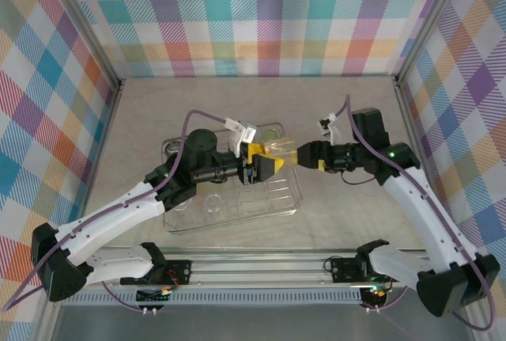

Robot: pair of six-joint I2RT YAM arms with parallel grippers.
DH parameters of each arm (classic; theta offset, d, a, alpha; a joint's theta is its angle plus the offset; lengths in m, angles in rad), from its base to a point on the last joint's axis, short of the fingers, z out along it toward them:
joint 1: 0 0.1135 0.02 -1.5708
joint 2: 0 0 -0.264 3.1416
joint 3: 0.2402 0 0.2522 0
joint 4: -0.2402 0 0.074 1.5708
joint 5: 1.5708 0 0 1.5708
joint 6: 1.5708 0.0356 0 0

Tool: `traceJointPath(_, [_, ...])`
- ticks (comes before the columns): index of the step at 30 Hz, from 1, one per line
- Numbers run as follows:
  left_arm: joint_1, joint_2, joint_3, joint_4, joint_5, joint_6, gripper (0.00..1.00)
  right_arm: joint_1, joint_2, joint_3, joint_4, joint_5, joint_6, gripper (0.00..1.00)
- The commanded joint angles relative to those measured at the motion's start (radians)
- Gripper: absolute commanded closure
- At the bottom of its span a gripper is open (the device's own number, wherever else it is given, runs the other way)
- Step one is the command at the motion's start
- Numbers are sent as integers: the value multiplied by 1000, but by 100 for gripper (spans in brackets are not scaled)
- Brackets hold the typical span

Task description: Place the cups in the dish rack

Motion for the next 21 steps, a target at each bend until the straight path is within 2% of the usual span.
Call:
traceJointPath(1, [-5,13,117,-170,-180,-3,72,-1,-82,-21,-114,261,-41,28])
traceJointPath(4, [-6,128,280,-464,-318,-15,73,-1,-123,-31,-188,507,-50,28])
traceJointPath(7, [-7,270,440,-699,-397,-35,78,-2,-132,-37,-240,639,-67,28])
traceJointPath(12, [-33,446,602,-868,-395,-39,82,-1,-146,-66,-246,673,-67,27])
traceJointPath(21, [-123,643,790,-1078,-474,19,85,-3,-177,-89,-236,734,-64,24])
